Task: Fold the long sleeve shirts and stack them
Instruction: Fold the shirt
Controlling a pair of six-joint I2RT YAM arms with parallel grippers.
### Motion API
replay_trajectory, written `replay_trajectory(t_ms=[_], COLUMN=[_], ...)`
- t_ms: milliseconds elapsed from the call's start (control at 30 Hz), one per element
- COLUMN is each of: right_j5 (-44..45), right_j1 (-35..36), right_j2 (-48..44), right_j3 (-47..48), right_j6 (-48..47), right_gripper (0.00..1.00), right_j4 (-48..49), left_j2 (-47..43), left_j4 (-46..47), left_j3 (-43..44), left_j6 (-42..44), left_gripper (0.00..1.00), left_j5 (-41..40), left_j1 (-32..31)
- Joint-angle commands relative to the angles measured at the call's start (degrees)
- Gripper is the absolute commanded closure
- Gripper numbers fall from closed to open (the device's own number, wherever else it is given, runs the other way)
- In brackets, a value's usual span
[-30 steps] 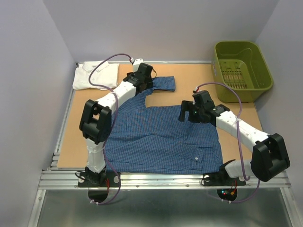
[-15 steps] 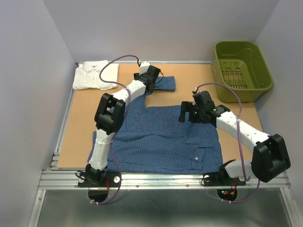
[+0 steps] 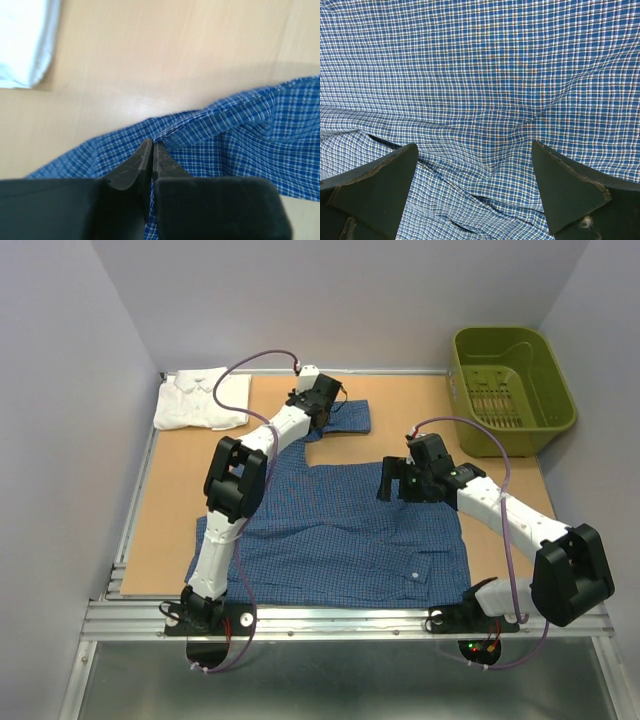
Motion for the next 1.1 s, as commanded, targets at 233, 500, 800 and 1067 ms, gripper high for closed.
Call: replay_trajectory(t_ms=[233, 500, 800, 1067], right_j5=[-0.5, 0.3, 8.1, 13.0], right_j1=[0.1, 0.1, 0.1, -0.2], right_j2=[-0.4, -1.5, -2.1, 2.0], right_j3=[-0.3, -1.2, -1.3, 2.2], right_j6=[-0.9, -1.0, -1.3, -0.7], right_gripper=[0.0, 0.0, 0.0, 0.01], right_j4=[0.2, 0.4, 0.4, 0.9], left_j2=[-11.1, -17.5, -22.6, -39.1], left_j4=[-11.3, -13.3, -8.8, -2.9], left_j3=[11.1, -5.9, -17.4, -32.2], left_j6=[3.2, -7.6, -15.3, -15.7], left_gripper=[0.89, 0.84, 0.52, 0.35], left_j5=[-20.2, -7.4, 4.9, 8.7], left_j1=[4.8, -3.8, -10.9, -8.6])
